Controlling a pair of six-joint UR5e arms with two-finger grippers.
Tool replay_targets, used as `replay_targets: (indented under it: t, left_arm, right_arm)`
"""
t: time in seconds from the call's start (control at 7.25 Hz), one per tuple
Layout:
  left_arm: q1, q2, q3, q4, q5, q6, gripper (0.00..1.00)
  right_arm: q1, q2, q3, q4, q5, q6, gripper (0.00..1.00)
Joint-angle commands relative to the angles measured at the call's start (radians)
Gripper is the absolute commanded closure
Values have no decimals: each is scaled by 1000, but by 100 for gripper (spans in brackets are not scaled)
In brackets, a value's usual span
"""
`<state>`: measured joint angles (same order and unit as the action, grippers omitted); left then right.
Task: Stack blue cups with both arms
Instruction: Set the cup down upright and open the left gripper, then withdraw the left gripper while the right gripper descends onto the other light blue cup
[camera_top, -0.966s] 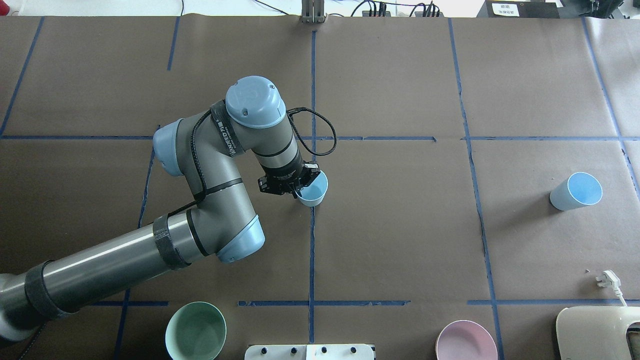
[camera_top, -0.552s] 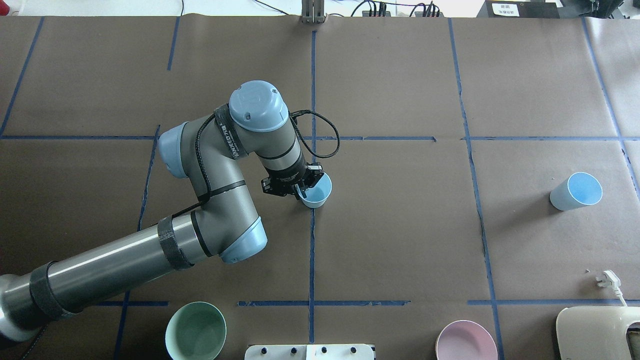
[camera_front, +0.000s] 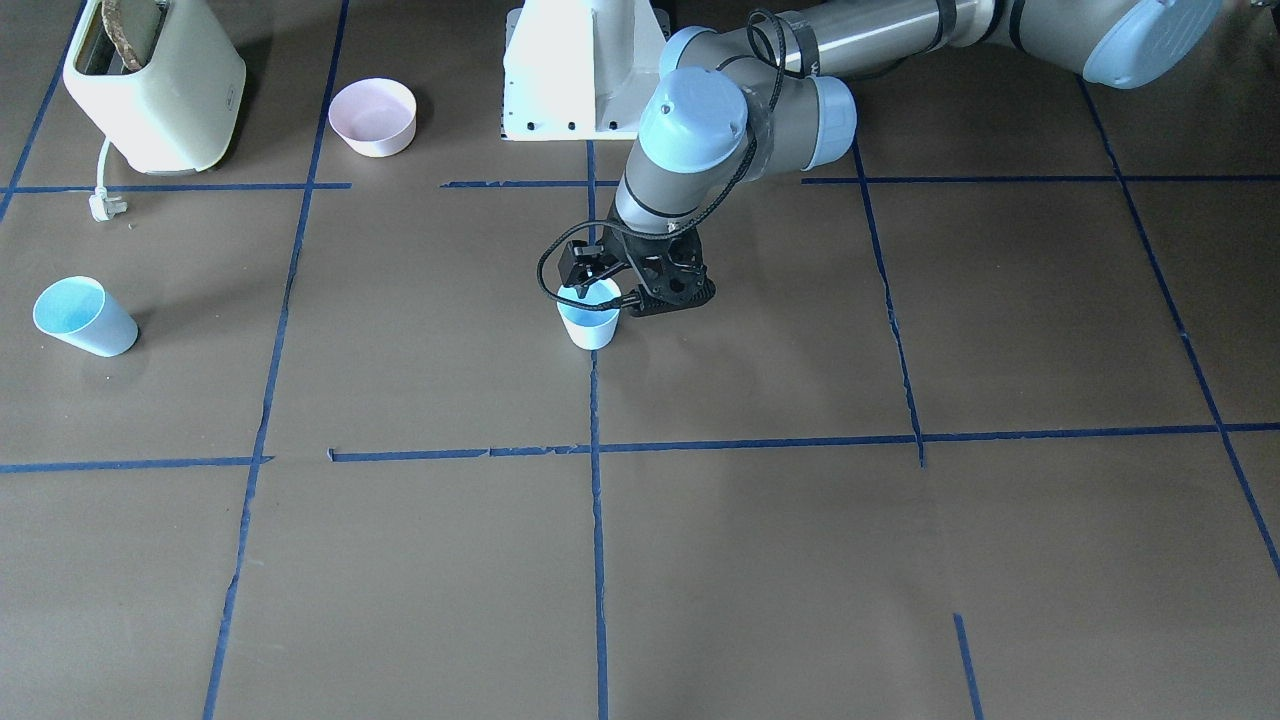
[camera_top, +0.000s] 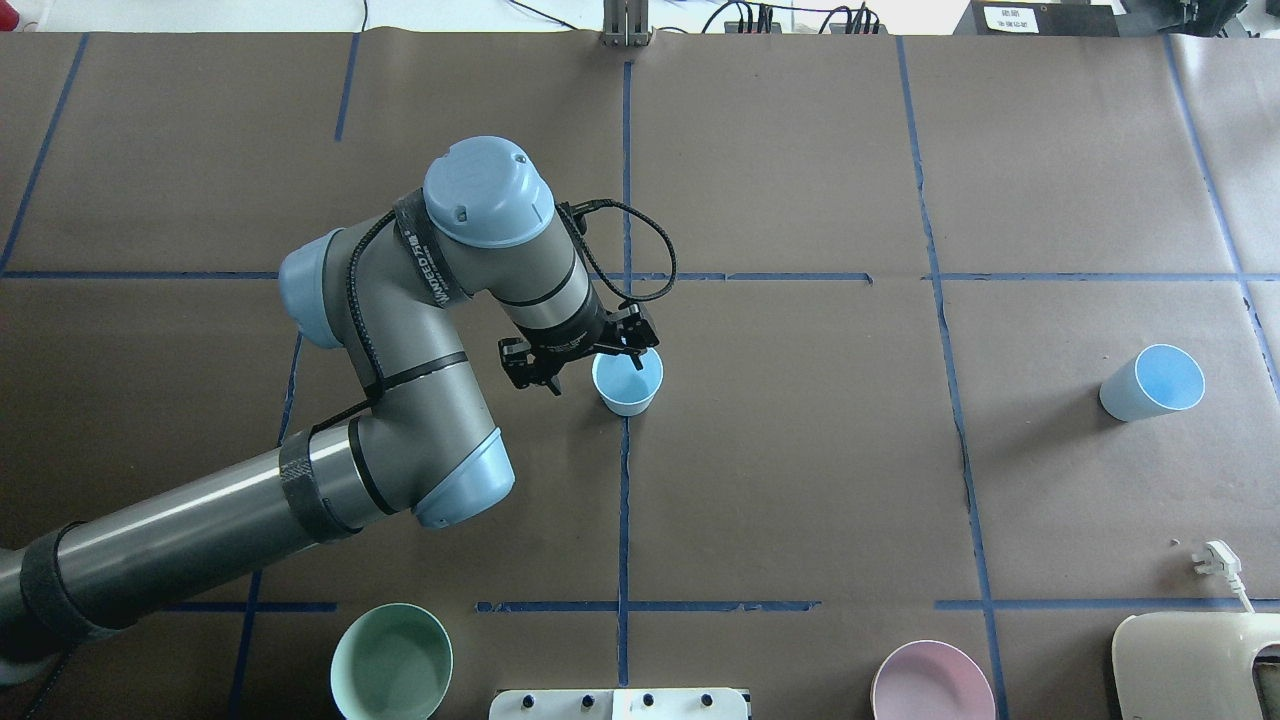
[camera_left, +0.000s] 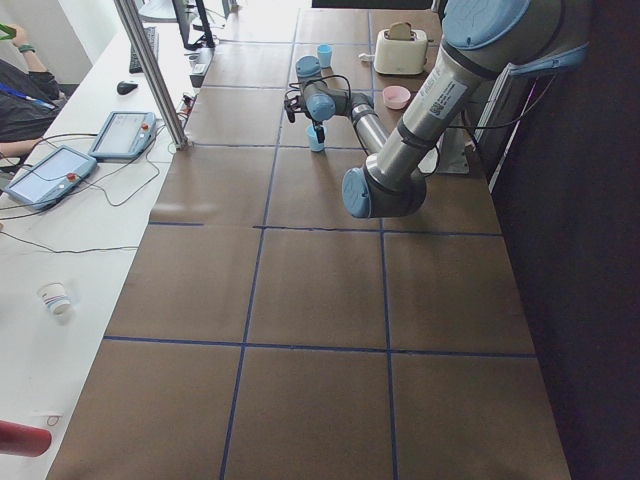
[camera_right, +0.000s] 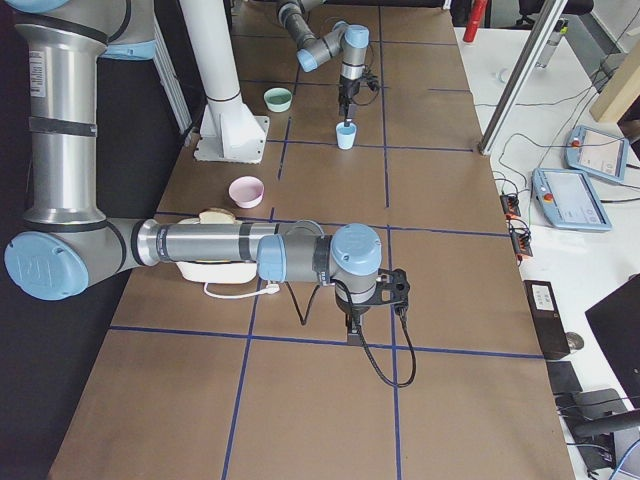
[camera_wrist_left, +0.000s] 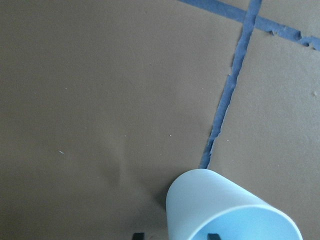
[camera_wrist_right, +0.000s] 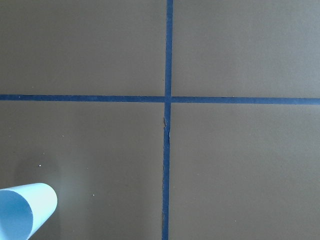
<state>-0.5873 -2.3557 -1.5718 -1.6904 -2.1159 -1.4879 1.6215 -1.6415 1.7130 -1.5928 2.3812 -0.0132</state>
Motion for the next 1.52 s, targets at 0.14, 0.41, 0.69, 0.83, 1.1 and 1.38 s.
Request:
replay_targets:
  t: [0.14,0.41,0.69,0.83,1.1,1.38]
  left_arm:
    - [-94,106,-260,170,-76,26,0]
    - [-149,208,-414,290,-76,166,0]
    - [-184,289,-557,426,-73,295,0]
    - [-192,346,-597,428,-69,338,0]
    - [-223,369,-602,428,-68,356,0]
    - [-227,369,-600,428,-68,356,0]
  right_arm:
    - [-44,-7,10,48,70,50,0]
    - [-193,-30,5,341,62,419,0]
    - [-321,-73,5,636,59,775,1]
    - [-394,-87,5,704,-1,842,0]
    - [-498,-92,0,709,-101,875,0]
    - [-525,-116,-4,703,-119,881,0]
